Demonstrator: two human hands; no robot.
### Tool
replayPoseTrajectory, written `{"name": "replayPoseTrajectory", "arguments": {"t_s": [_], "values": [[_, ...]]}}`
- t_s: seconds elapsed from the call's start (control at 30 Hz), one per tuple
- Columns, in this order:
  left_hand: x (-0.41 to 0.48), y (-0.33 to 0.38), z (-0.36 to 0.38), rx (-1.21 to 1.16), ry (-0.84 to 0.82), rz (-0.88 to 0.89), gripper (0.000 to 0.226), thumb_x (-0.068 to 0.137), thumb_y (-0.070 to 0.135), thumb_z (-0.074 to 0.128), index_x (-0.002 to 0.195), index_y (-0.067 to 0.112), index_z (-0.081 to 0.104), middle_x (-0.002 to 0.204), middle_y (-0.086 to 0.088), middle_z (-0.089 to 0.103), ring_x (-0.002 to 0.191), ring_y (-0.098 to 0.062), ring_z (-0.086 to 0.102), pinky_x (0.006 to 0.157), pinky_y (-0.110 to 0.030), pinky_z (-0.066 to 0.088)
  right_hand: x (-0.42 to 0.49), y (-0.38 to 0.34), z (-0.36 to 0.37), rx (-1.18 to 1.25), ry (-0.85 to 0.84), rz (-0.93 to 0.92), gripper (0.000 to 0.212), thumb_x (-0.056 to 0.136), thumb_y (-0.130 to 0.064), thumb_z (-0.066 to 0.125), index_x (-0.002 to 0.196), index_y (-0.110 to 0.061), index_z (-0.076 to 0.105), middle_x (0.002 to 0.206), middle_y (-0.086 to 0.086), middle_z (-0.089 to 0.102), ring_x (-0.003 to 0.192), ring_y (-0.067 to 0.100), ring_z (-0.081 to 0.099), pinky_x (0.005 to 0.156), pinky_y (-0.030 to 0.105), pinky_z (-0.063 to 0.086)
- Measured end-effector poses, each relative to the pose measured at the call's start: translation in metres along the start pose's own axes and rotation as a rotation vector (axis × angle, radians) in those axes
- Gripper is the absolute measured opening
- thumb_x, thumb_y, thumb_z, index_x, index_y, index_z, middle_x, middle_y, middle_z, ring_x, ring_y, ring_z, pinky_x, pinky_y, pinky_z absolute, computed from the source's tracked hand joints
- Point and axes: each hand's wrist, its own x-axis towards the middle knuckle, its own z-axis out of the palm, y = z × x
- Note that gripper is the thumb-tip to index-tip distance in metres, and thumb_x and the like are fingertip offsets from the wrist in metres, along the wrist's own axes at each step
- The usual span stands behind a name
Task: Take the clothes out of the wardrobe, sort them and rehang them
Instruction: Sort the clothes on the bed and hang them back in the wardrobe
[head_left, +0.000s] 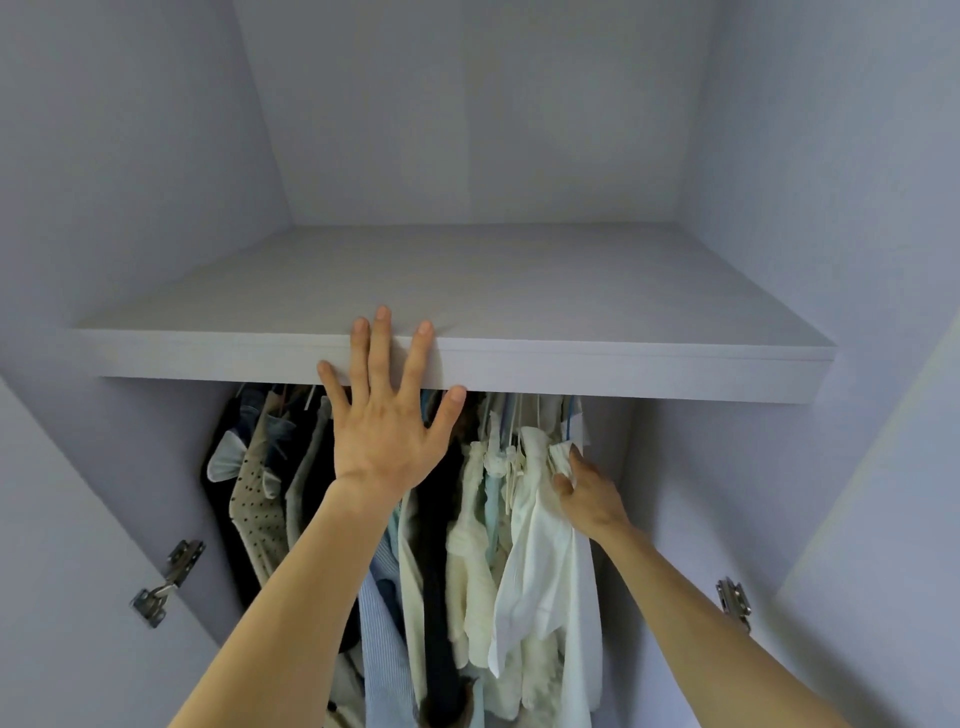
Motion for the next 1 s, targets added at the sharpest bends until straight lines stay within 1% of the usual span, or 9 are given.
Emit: {"name": "replayPoseTrajectory", "arguments": {"t_s": [0.1,0.2,0.27,0.33,0.4,0.5,0.7,0.87,1.0], "values": [[-0.003,0.001,-0.004,0.005,-0.026,-0.007,0.078,0.098,0.071,0.023,0.150,0.041,-0.026,0.157,0.001,-0.038,0.149,-0.023,-0.027,0.119,-0.065,0.003,-0.001,-0.010,0.003,0.022,-0.026,0.032,0.057,0.107,-0.033,0.029,0.159,-0.020,0.008,0.130,0.018,0.061,0.114,0.033,0.061,0.097,0.038,0.049],[-0.007,0.003,-0.016,-0.012,-0.055,-0.007,0.082,0.097,0.069,0.032,0.153,0.041,-0.021,0.160,0.002,-0.033,0.150,-0.022,-0.026,0.119,-0.062,0.003,-0.010,-0.007,0.007,-0.013,0.003,0.063,0.058,0.107,-0.035,0.027,0.159,-0.023,0.004,0.117,0.017,0.065,0.104,0.034,0.064,0.085,0.036,0.050],[-0.012,0.007,-0.027,-0.031,-0.092,-0.011,0.086,0.096,0.062,0.041,0.154,0.039,-0.019,0.162,0.001,-0.029,0.151,-0.023,-0.023,0.118,-0.061,0.002,-0.022,-0.001,0.008,-0.061,0.027,0.064,0.061,0.106,-0.031,0.032,0.159,-0.024,0.002,0.134,0.015,0.058,0.116,0.034,0.059,0.092,0.038,0.049],[-0.027,0.011,-0.039,-0.071,-0.140,-0.021,0.089,0.096,0.052,0.048,0.155,0.038,-0.017,0.164,0.000,-0.023,0.153,-0.024,-0.016,0.121,-0.060,0.003,-0.042,0.003,0.013,-0.077,0.074,0.036,0.067,0.102,-0.026,0.042,0.158,-0.027,0.004,0.153,0.011,0.039,0.133,0.034,0.047,0.104,0.042,0.044],[-0.057,0.011,-0.048,-0.117,-0.197,-0.054,0.084,0.096,0.044,0.051,0.157,0.040,-0.008,0.165,0.001,-0.017,0.154,-0.025,-0.006,0.122,-0.059,0.007,-0.071,-0.001,0.021,-0.052,0.125,0.001,0.066,0.101,-0.028,0.047,0.157,-0.027,0.013,0.160,0.009,0.025,0.142,0.034,0.033,0.110,0.043,0.038],[-0.129,-0.005,-0.055,-0.119,-0.320,-0.146,0.075,0.096,0.039,0.054,0.157,0.040,0.010,0.166,0.002,-0.015,0.153,-0.026,0.000,0.122,-0.056,0.012,-0.123,-0.021,0.037,0.068,0.150,-0.134,0.056,0.101,-0.034,0.049,0.153,-0.026,0.030,0.161,0.002,0.025,0.145,0.028,0.026,0.113,0.040,0.034],[-0.331,-0.067,-0.103,-0.026,-0.511,-0.506,0.068,0.098,0.039,0.049,0.156,0.041,0.014,0.167,0.003,-0.005,0.154,-0.024,-0.001,0.123,-0.052,0.010,-0.249,-0.079,0.086,0.120,0.031,-0.553,0.042,0.101,-0.039,0.049,0.141,-0.029,0.052,0.154,-0.007,0.039,0.143,0.011,0.030,0.113,0.026,0.029],[-0.531,-0.086,-0.189,0.061,-0.574,-0.906,0.069,0.096,0.040,0.053,0.157,0.037,0.019,0.167,0.001,0.007,0.153,-0.027,0.009,0.120,-0.047,0.019,-0.378,-0.116,0.153,0.046,-0.272,-0.923,0.048,0.098,-0.046,0.041,0.138,-0.026,0.057,0.145,-0.008,0.053,0.142,0.009,0.035,0.117,0.023,0.026],[-0.672,-0.057,-0.260,0.084,-0.594,-1.215,0.066,0.098,0.041,0.046,0.157,0.035,0.017,0.167,0.001,0.006,0.153,-0.024,0.007,0.123,-0.047,0.015,-0.488,-0.125,0.201,-0.031,-0.506,-1.141,0.046,0.099,-0.046,0.042,0.142,-0.033,0.052,0.149,-0.012,0.048,0.144,0.007,0.031,0.118,0.026,0.023]]}}
